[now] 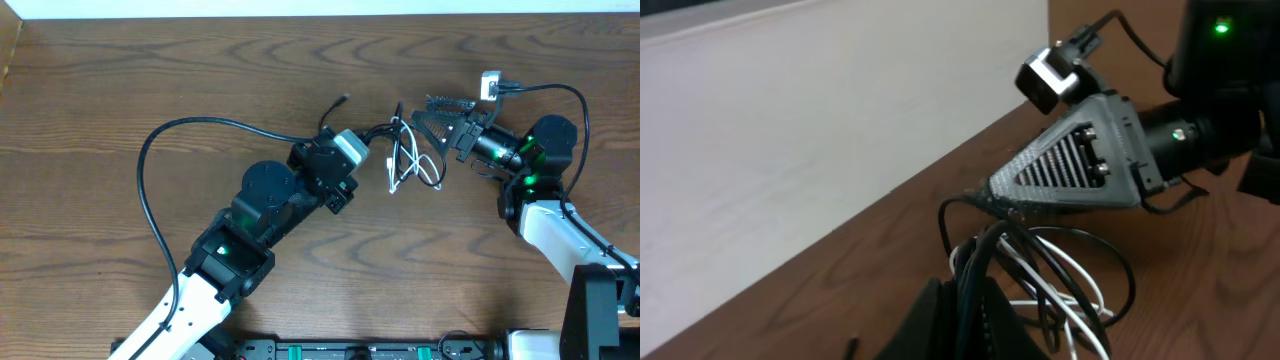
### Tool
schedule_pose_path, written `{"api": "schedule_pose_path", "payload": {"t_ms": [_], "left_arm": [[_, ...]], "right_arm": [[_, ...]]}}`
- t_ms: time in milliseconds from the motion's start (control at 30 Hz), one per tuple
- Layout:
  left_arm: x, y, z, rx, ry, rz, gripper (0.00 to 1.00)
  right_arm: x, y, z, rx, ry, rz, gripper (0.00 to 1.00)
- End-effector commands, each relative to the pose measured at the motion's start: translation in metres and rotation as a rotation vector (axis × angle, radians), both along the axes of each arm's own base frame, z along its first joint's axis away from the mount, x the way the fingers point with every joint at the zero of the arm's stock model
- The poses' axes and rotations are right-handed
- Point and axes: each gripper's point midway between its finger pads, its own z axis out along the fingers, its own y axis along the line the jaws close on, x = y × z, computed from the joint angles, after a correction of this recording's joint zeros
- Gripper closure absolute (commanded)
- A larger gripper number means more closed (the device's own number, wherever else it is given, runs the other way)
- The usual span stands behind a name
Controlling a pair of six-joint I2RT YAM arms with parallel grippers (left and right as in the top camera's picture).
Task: Untangle cables
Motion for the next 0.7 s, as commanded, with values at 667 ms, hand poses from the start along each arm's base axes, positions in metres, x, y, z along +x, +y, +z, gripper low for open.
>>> {"api": "schedule_pose_path", "payload": {"t_ms": [667], "left_arm": [[-0.002,-0.004,0.028,-0.03,-0.101,-0.032,0.92]], "right_arm": [[-0.034,0.018,0.001,-0.13,-0.275,0.211,0.18]]}}
